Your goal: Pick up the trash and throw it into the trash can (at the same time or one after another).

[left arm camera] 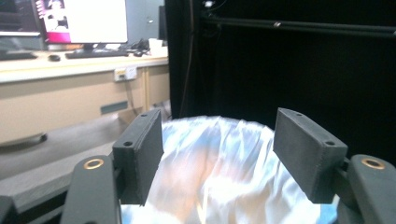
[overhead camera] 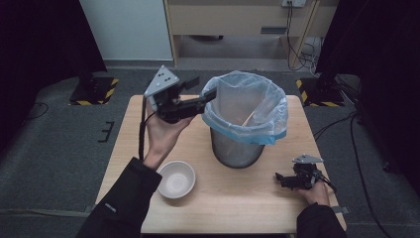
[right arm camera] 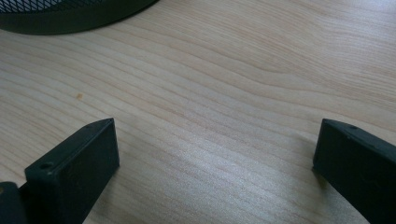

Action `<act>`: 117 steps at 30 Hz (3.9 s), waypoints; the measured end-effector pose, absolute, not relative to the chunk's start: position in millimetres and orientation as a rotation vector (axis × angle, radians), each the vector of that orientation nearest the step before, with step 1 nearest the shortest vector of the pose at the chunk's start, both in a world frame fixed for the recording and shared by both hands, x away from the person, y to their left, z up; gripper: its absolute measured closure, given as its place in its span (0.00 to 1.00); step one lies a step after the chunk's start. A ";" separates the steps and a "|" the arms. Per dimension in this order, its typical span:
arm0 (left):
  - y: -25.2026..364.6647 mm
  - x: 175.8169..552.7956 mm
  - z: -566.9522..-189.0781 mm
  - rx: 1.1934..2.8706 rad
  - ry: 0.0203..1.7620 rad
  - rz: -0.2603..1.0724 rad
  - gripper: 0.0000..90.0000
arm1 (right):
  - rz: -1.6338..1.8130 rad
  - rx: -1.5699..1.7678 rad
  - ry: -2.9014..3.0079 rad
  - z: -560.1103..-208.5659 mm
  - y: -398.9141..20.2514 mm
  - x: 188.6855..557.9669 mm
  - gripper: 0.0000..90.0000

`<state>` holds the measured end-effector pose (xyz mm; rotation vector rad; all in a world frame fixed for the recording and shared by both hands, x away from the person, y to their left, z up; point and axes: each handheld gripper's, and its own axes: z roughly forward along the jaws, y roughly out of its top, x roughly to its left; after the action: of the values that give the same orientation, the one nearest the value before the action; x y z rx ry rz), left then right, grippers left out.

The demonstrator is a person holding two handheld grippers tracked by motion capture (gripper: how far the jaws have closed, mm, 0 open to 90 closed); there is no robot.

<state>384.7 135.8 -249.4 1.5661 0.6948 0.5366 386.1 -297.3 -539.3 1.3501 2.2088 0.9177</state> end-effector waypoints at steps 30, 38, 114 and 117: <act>240.1 338.0 -416.6 1.755 1.026 0.512 0.26 | 0.916 1.351 2.211 -539.1 -297.3 385.3 0.00; 258.6 341.7 -458.9 1.793 1.146 0.481 0.26 | 0.916 1.351 2.210 -539.1 -297.3 385.3 0.00; 249.0 341.2 -450.7 1.910 1.145 0.409 0.92 | 0.917 1.346 2.217 -539.0 -297.1 385.4 0.00; 252.2 336.9 -439.6 1.870 1.127 0.450 0.92 | 0.918 1.344 2.215 -539.2 -297.0 385.6 0.00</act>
<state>336.9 252.2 -439.6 1.8697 1.1274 0.4505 385.6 -297.0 -539.2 1.3444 2.2150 0.9184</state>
